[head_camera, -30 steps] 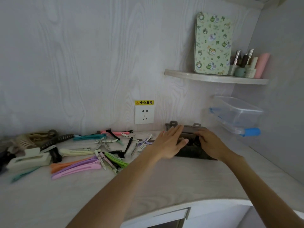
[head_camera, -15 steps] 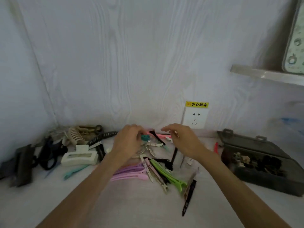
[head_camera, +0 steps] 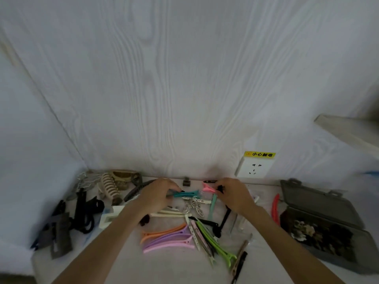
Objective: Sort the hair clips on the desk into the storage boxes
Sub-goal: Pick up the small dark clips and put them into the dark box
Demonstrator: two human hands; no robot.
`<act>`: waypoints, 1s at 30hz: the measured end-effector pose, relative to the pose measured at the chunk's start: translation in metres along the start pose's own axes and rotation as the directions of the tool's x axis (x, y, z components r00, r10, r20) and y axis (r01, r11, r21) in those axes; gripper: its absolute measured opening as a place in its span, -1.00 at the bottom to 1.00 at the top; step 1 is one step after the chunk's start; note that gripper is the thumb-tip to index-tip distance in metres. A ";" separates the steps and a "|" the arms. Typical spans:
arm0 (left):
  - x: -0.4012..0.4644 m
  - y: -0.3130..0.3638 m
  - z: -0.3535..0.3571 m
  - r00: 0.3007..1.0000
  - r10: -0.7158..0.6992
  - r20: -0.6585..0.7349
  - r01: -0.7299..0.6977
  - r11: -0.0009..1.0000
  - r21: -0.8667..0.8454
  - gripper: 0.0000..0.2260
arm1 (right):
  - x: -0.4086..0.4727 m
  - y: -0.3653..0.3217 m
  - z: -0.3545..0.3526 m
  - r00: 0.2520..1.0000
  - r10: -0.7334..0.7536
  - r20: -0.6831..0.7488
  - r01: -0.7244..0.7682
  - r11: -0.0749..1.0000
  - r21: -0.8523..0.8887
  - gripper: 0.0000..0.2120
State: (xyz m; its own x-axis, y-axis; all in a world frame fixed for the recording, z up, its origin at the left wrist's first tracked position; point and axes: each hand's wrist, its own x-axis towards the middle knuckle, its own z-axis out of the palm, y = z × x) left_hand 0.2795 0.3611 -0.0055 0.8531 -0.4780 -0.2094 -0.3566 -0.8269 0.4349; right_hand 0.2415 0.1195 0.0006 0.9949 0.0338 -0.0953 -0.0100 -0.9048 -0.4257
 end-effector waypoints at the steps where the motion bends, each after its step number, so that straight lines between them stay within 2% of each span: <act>1: 0.001 0.002 -0.004 0.998 -0.027 0.057 0.027 1.000 -0.007 -0.71 | -0.002 0.001 -0.004 0.998 0.024 0.057 -0.023 1.000 -0.020 -0.82; 4: 0.011 0.009 -0.016 0.985 -0.099 0.144 0.095 0.995 0.034 -0.77 | -0.005 -0.002 -0.017 0.977 0.069 0.203 -0.053 0.995 -0.085 -0.84; 7: 0.021 0.016 -0.015 0.991 -0.118 0.058 0.118 0.993 0.004 -0.64 | -0.010 0.000 -0.020 0.950 0.045 0.309 -0.015 0.995 -0.097 -0.82; 10: 0.026 0.027 -0.006 0.999 -0.041 -0.027 0.041 0.999 -0.017 -0.62 | -0.017 0.002 -0.021 0.928 0.031 0.370 -0.011 0.998 -0.057 -0.77; 13: 0.027 0.034 0.005 0.991 -0.023 -0.129 0.025 1.000 0.012 -0.71 | -0.023 0.002 -0.022 0.935 0.032 0.354 -0.013 0.998 -0.056 -0.69; 16: 0.022 0.033 0.005 0.990 -0.025 -0.142 0.028 0.999 0.016 -0.74 | -0.028 -0.002 -0.022 0.957 0.052 0.286 -0.045 0.999 -0.028 -0.66; 19: 0.007 0.027 -0.006 0.980 -0.053 -0.193 0.032 0.993 -0.111 -0.76 | -0.026 -0.012 -0.020 0.982 0.021 0.186 -0.020 1.000 -0.011 -0.66; 22: -0.024 0.016 -0.020 0.962 -0.137 -0.235 0.057 0.947 -0.317 -0.79 | -0.020 -0.033 -0.015 0.989 -0.049 0.138 0.053 0.998 -0.023 -0.68; 25: -0.064 -0.005 -0.032 0.943 -0.251 -0.220 0.139 0.894 -0.426 -0.77 | -0.018 -0.060 -0.002 0.974 -0.156 0.164 0.159 0.987 -0.003 -0.65; 27: -0.088 -0.021 -0.038 0.899 -0.352 -0.259 0.196 0.855 -0.480 -0.76 | -0.016 -0.079 0.008 0.951 -0.238 0.199 0.236 0.971 0.033 -0.63; 30: -0.124 -0.043 -0.049 0.791 -0.519 -0.323 0.349 0.817 -0.459 -0.71 | -0.012 -0.116 0.021 0.903 -0.357 0.238 0.354 0.933 0.055 -0.60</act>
State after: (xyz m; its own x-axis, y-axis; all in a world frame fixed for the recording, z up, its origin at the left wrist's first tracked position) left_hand 0.2071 0.4703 0.0447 0.9832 0.1470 -0.1081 0.1809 -0.7064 0.6844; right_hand 0.2284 0.2334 0.0321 0.8785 0.4544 -0.1479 0.3377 -0.8094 -0.4804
